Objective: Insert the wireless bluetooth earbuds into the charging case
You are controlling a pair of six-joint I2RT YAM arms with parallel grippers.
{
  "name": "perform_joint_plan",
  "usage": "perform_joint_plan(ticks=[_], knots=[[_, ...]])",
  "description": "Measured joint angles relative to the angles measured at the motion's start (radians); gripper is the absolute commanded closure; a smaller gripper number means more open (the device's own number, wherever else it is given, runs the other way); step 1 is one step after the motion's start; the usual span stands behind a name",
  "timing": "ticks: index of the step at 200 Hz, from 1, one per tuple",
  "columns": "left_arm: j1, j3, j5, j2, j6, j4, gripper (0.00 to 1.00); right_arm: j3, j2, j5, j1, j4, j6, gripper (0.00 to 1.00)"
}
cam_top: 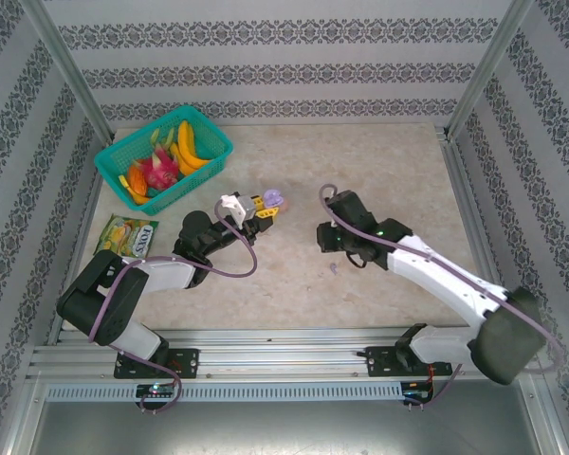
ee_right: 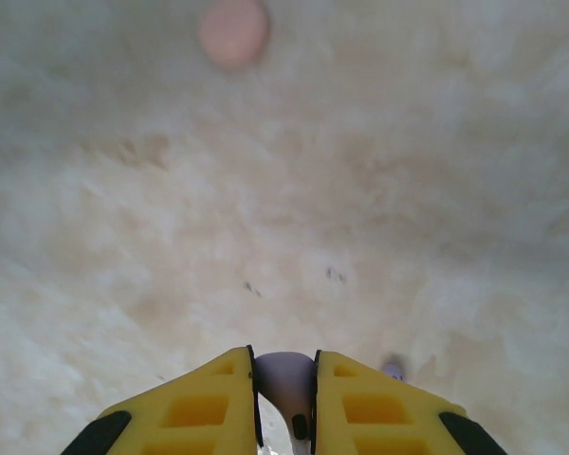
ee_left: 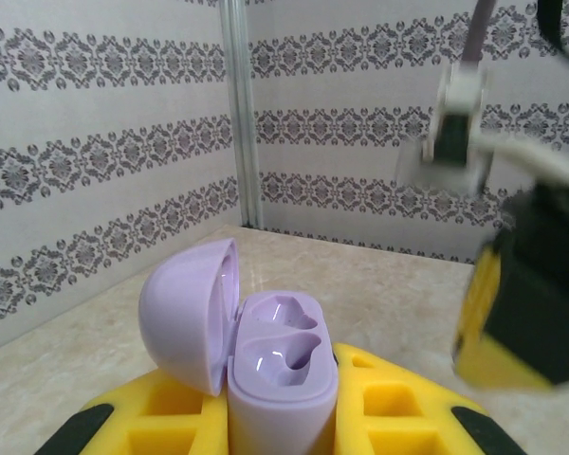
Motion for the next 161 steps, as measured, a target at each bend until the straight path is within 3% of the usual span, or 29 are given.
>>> perform_joint_plan(ticks=[51,161], knots=[[0.0,0.049,0.066,0.0,0.0,-0.043,1.0,0.136,-0.117,-0.029,-0.011,0.155,-0.101,0.82],[0.0,0.182,0.085,0.042,-0.02,-0.055,1.0,0.153,-0.068,-0.222,-0.011,0.539,-0.227,0.83]])
